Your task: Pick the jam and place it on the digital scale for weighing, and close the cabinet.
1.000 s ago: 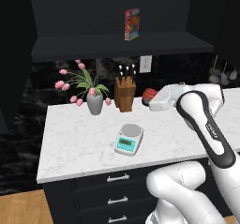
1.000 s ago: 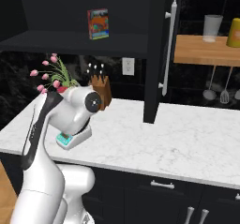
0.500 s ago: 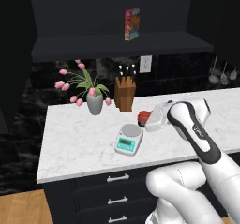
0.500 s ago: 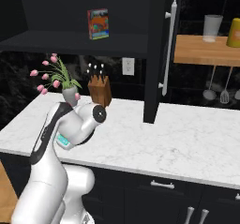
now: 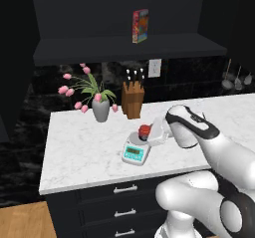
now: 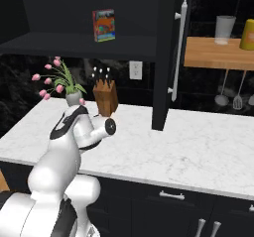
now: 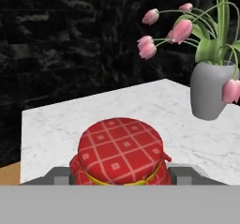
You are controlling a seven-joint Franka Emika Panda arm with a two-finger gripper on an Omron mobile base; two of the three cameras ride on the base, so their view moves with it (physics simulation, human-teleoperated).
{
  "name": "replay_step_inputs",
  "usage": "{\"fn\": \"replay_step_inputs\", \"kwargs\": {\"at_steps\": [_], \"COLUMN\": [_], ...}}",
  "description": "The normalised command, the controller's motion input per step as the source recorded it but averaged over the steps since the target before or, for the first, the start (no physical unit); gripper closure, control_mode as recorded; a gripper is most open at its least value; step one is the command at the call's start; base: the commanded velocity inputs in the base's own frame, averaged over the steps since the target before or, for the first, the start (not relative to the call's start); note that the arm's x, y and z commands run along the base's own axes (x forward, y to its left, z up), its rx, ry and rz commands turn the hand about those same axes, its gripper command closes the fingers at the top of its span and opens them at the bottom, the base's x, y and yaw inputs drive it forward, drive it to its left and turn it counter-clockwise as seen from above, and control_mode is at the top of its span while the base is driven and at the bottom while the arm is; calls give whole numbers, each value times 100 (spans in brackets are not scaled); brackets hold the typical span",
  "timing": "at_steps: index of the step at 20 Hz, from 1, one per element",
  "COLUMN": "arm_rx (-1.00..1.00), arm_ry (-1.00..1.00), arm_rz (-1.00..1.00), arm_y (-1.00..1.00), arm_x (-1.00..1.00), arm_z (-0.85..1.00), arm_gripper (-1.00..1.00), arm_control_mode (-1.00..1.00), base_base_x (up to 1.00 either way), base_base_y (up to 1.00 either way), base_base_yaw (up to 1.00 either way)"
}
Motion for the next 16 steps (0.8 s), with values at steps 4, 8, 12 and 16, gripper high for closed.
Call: {"fn": "replay_step_inputs", "kwargs": {"at_steps": [4,8,12,16], "arm_rx": [0,0,0,0], "arm_ry": [0,0,0,0], "arm_rz": [2,0,0,0], "arm_y": [0,-1,0,0], "arm_x": [57,43,38,10], "arm_z": [-19,-12,-22,-30], "arm_gripper": [100,100,100,100], "arm_control_mode": [-100,-100,-100,-100], "base_base_x": [0,0,0,0], "base_base_y": [0,0,0,0], "base_base_yaw": [0,0,0,0]}}
